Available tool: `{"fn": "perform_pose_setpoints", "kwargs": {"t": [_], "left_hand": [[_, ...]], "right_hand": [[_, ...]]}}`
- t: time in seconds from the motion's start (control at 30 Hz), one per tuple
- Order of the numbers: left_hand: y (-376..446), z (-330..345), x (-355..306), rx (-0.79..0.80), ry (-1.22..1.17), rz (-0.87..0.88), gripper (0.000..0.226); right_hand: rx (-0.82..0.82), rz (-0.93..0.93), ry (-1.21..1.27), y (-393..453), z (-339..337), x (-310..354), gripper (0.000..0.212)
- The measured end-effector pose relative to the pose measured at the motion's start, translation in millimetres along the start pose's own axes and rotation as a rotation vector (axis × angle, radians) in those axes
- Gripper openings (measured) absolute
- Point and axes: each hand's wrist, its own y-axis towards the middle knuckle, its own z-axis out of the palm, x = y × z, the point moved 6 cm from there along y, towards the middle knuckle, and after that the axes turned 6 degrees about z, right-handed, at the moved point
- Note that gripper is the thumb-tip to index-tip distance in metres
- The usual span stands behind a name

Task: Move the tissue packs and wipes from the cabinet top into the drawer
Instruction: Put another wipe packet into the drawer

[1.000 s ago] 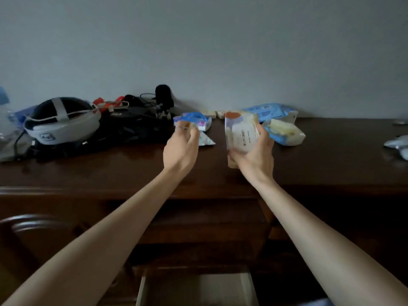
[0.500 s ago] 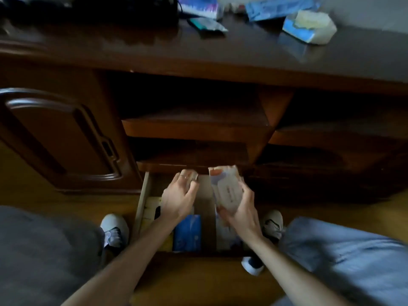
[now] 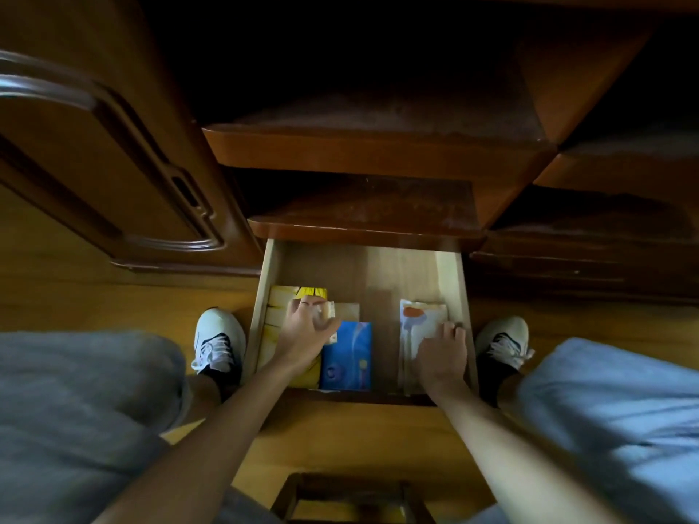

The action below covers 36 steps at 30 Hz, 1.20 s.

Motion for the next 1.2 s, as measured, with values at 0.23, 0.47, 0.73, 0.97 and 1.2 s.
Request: {"fn": "perform_pose_setpoints", "kwargs": {"t": [0.23,0.47,0.73,0.97,1.2], "left_hand": [[13.2,6.7,6.8,-0.045,-0.308,-0.234,0.038],[22.7,-4.5,3.4,-0.106,-0.176,-0.202,0.039],[17.0,-24.0,22.4,-0.093,0.429,0.027,0.038],[10.4,-3.1,32.4,0.054,0.704,0.123,0.057],[19.4,-4.1,26.0,0.118,0.72,0.074,0.054]], "right_hand": [[0.41,-0.32,1.411,1.2,-73.3,59.0,0.053],[0.413,-0.322,1.565,12.8,-77.4,78.5,0.031],[0.165,-0.196,1.168,69.6,-64.4,71.5,0.013],[0.189,-0.217,1.037,76.5,-50.3,110.2,0.014],[0.297,-0.194,0.899,78.6,-52.0,99.4,0.039]]}}
